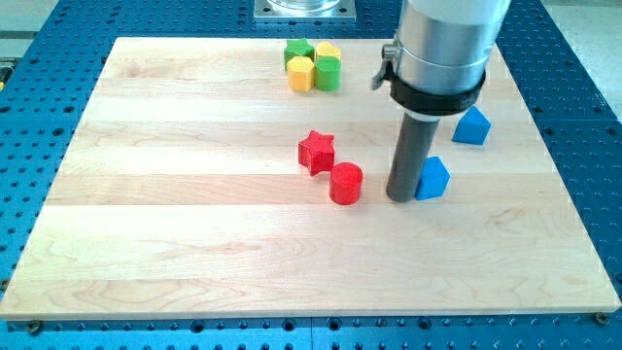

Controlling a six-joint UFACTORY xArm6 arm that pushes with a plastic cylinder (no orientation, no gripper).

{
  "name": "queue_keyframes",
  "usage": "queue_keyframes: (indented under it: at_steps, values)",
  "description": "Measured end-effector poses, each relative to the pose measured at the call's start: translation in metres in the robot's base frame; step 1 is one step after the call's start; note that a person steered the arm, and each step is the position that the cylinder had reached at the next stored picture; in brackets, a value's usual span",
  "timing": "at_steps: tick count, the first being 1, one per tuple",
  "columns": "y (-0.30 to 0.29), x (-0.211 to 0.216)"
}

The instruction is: Push the red circle into the red star

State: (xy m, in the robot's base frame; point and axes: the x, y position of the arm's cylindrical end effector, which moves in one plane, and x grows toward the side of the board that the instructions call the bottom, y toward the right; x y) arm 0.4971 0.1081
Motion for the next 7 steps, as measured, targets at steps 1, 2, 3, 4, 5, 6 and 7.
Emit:
queue_keyframes:
  at_steps: [1, 2, 3, 4, 5, 6, 7]
  values:
    - [0.025, -0.003]
    - [0.059, -0.038]
    - [0.033, -0.013]
    - [0.023, -0.008]
    - [0.023, -0.008]
    - [0.023, 0.005]
    - [0.013, 0.034]
